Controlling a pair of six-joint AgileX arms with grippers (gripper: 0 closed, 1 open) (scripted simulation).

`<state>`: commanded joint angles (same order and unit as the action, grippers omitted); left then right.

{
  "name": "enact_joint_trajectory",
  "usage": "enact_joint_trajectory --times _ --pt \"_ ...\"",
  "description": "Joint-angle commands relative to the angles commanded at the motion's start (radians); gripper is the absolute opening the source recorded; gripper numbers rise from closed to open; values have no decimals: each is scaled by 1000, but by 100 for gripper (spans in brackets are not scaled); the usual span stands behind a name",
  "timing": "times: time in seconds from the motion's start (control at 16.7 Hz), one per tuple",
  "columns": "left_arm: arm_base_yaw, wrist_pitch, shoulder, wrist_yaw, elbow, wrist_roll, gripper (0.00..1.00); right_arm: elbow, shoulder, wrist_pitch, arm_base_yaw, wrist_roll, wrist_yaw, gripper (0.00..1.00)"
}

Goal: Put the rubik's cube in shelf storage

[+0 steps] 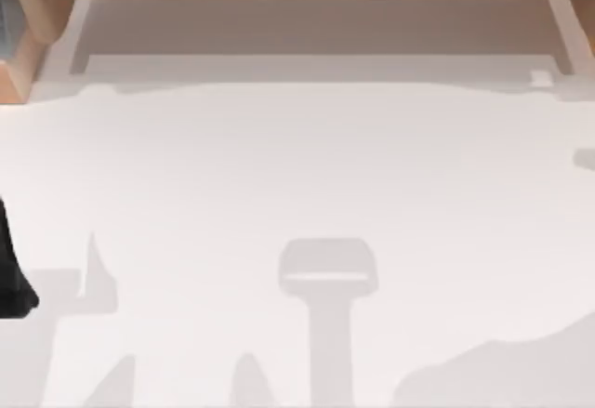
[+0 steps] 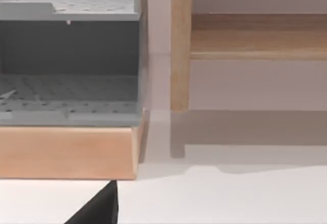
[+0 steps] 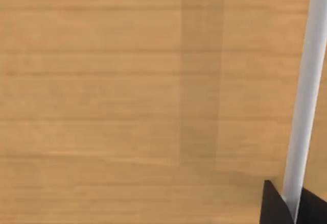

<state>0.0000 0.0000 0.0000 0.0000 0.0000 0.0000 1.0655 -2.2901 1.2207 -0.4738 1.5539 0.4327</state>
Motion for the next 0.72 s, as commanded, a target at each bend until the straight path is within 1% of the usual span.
enact_joint_trajectory --times 0.24,0.54,0.72 --pt "0 0 0 0 0 0 100 -124 57 73 -30 1 30 0" --pt "0 0 0 0 0 0 100 -128 57 77 -30 0 31 0" --pt "0 0 0 0 0 0 100 -191 80 111 -50 -1 54 0"
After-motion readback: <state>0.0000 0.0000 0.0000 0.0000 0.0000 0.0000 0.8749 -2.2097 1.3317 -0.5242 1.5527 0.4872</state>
